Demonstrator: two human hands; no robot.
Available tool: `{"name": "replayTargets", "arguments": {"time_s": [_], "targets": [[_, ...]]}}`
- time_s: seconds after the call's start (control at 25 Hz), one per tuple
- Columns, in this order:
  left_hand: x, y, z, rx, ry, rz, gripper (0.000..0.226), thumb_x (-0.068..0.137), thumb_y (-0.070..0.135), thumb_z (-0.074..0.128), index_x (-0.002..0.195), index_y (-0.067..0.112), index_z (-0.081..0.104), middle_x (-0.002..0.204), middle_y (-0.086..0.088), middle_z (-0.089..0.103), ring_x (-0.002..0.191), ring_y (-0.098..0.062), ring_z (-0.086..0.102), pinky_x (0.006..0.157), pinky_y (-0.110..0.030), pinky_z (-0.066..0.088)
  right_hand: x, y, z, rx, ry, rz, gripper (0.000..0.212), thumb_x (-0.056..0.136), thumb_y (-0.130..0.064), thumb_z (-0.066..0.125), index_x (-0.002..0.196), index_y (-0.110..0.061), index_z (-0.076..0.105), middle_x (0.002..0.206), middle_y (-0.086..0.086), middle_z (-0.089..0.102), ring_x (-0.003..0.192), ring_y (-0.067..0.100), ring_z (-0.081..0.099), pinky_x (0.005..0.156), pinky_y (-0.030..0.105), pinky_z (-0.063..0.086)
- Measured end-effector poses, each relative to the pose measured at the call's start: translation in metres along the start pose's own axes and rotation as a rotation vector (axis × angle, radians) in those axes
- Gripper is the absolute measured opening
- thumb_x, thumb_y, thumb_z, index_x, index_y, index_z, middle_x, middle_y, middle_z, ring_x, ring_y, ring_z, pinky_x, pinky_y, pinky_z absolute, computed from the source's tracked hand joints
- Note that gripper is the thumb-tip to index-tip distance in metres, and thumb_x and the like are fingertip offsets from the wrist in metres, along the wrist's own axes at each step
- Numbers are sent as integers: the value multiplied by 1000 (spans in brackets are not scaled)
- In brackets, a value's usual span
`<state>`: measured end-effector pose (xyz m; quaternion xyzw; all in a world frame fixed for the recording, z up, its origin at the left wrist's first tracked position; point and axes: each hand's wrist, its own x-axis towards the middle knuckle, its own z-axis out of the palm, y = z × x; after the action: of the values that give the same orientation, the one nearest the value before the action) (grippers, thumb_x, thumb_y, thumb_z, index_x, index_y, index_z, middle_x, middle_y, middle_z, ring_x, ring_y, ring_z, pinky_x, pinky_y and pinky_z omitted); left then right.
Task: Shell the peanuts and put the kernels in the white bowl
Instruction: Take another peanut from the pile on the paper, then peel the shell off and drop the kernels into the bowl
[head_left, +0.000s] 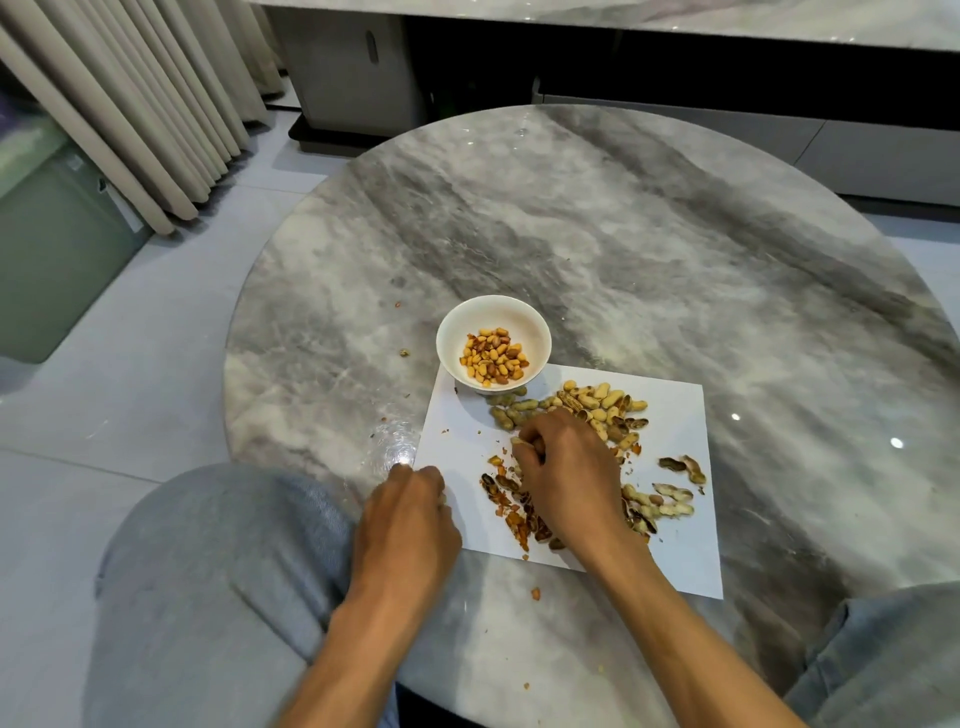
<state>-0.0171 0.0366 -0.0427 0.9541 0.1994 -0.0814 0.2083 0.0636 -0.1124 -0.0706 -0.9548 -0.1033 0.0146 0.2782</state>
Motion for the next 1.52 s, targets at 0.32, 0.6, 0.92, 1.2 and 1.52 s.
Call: {"name": "replayTargets", "arguments": {"time_s": [0.32, 0.6, 0.92, 1.2, 1.52], "targets": [[6, 30, 6, -716, 98, 151, 18, 87, 11, 74, 100, 23, 77, 91, 10, 75, 78, -6, 68, 72, -23, 55, -17, -5, -44, 879, -89, 328, 8, 93, -13, 68, 90, -18, 72, 78, -4, 71, 64, 2, 61, 61, 22, 48], [11, 64, -12, -1098, -34, 309, 23, 84, 8, 75, 103, 20, 78, 100, 5, 77, 96, -10, 71, 83, -28, 58, -33, -6, -90, 1168, -144, 375, 17, 95, -7, 62, 97, -11, 78, 82, 10, 73, 67, 13, 65, 71, 31, 58], [17, 63, -12, -1129, -102, 357, 13, 82, 18, 77, 94, 20, 80, 97, -3, 73, 92, -20, 69, 80, -46, 58, -32, -3, -96, 1110, -172, 319, 24, 78, -19, 72, 99, -9, 79, 84, 13, 76, 71, 23, 71, 72, 27, 57], [7, 71, -8, -1317, -178, 298, 23, 77, 18, 73, 99, 21, 81, 106, -1, 74, 106, -16, 69, 83, -24, 55, -31, -7, -90, 1234, -101, 423, 24, 73, -16, 74, 93, -5, 80, 92, 18, 76, 82, 27, 74, 71, 28, 58], [11, 65, -4, -872, -4, 510, 39, 77, 18, 79, 115, 27, 75, 110, 11, 66, 96, -12, 70, 81, -32, 60, -31, -4, -86, 1267, -196, 521, 17, 76, -14, 73, 89, -6, 80, 95, 18, 76, 92, 29, 73, 83, 36, 57]]}}
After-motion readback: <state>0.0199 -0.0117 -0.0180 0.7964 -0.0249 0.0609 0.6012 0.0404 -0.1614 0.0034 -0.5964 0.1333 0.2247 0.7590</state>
